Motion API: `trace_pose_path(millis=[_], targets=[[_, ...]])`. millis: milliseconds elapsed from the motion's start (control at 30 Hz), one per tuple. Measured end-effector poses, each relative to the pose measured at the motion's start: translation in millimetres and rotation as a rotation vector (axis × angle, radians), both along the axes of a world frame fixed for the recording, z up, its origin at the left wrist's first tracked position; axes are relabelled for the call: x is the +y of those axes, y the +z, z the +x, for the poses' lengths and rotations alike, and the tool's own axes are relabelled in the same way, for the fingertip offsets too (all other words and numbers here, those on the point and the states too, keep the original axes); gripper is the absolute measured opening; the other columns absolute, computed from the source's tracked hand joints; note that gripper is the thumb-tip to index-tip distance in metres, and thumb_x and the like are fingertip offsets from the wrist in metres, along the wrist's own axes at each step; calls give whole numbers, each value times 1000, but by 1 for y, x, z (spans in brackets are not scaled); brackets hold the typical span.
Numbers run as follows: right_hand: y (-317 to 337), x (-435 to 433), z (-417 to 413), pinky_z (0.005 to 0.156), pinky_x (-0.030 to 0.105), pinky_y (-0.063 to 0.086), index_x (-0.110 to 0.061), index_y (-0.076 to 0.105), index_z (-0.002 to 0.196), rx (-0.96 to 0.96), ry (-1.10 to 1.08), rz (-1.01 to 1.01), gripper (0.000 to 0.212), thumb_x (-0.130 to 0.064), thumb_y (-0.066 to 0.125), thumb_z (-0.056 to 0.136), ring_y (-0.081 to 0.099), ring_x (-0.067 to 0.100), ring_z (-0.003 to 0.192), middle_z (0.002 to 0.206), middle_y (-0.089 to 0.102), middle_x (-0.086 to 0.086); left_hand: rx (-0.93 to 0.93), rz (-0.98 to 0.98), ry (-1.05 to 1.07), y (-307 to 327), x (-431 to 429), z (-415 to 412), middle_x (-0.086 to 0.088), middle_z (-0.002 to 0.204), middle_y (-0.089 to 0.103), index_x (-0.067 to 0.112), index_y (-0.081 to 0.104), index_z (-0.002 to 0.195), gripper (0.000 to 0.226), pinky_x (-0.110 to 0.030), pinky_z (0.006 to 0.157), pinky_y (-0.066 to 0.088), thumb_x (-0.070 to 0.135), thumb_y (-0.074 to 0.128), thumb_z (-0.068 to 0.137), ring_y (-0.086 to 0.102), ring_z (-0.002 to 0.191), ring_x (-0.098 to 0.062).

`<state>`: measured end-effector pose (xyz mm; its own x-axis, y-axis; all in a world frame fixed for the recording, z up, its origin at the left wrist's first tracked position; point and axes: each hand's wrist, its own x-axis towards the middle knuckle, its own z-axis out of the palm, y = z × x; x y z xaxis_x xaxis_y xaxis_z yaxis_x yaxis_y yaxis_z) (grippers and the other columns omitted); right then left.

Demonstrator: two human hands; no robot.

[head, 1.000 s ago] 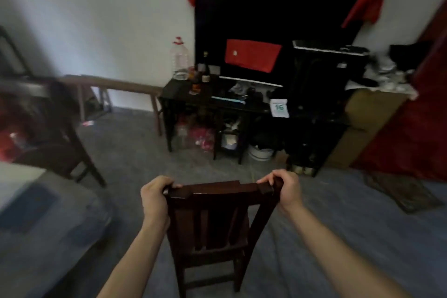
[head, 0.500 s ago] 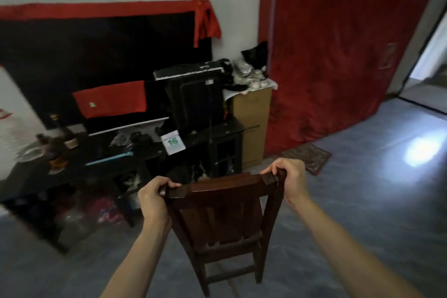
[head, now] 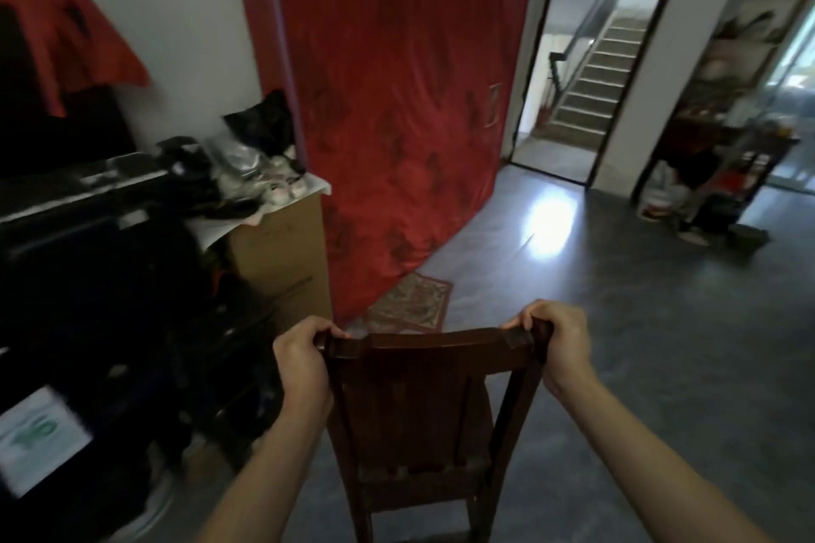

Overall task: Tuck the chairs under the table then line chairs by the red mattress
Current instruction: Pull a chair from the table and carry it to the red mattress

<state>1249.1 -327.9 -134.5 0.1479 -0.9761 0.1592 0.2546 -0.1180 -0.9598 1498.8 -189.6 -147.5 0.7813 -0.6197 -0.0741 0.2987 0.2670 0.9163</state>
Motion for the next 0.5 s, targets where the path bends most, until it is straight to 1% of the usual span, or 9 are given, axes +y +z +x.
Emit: trace_pose_path(millis=[67, 100, 133, 233, 300, 333, 400, 467, 500], targets=[[6, -40, 5, 59, 32, 53, -4, 57, 49, 5, -73, 5, 25, -5, 47, 72, 68, 31, 56, 56, 67, 23, 24, -10, -59, 6, -62, 14, -15, 56, 63, 4, 63, 50, 22, -38, 68, 47, 12, 56, 69, 61, 60, -29], [8, -59, 6, 59, 32, 53, -6, 58, 47, -1, -97, 20, 23, -8, 48, 68, 67, 30, 56, 55, 66, 22, 27, -11, -83, 6, -92, 19, -15, 55, 63, 5, 63, 48, 25, -37, 68, 47, 8, 54, 72, 61, 58, -27], [9, -80, 5, 59, 32, 52, -7, 58, 47, -12, -127, 35, 22, -10, 49, 66, 66, 30, 55, 54, 66, 20, 19, -5, -108, 6, -126, 22, -15, 55, 62, 7, 63, 46, 30, -38, 68, 47, 4, 53, 74, 60, 60, -28], [13, -134, 4, 62, 34, 50, -6, 56, 48, -49, -220, 31, 28, -3, 44, 73, 66, 29, 55, 53, 65, 19, 8, -43, -196, 17, -205, 24, -21, 67, 59, 11, 63, 44, 37, -45, 74, 42, -2, 50, 77, 55, 73, -37], [13, -176, 6, 61, 34, 51, -4, 54, 49, -66, -260, 29, 29, 1, 41, 75, 66, 28, 54, 52, 64, 19, -31, -37, -238, 17, -260, 28, -24, 74, 60, 13, 64, 43, 37, -46, 74, 41, 0, 50, 75, 53, 75, -38], [13, -199, 8, 60, 33, 52, -2, 53, 50, -68, -278, 24, 25, 0, 42, 73, 67, 28, 54, 52, 64, 19, -46, -29, -254, 17, -287, 29, -24, 74, 60, 13, 64, 43, 33, -45, 73, 41, 3, 52, 72, 53, 74, -37], [9, -249, 9, 59, 31, 54, 0, 53, 52, -87, -312, 22, 19, -5, 45, 69, 67, 28, 54, 52, 63, 20, -46, -25, -288, 18, -344, 33, -21, 68, 60, 8, 64, 47, 19, -39, 68, 44, 11, 55, 64, 56, 67, -33], [2, -302, 8, 59, 30, 55, 0, 54, 51, -105, -341, 28, 22, -2, 44, 71, 68, 28, 55, 52, 63, 21, -50, -5, -308, 15, -404, 33, -17, 57, 60, 4, 62, 50, 16, -27, 56, 48, 15, 56, 58, 59, 54, -25], [-1, -329, 8, 58, 29, 55, -3, 55, 50, -112, -358, 28, 26, 1, 42, 72, 68, 28, 54, 52, 63, 21, -66, 3, -320, 15, -433, 32, -15, 54, 61, 5, 62, 49, 16, -23, 50, 48, 17, 56, 57, 59, 50, -22]])
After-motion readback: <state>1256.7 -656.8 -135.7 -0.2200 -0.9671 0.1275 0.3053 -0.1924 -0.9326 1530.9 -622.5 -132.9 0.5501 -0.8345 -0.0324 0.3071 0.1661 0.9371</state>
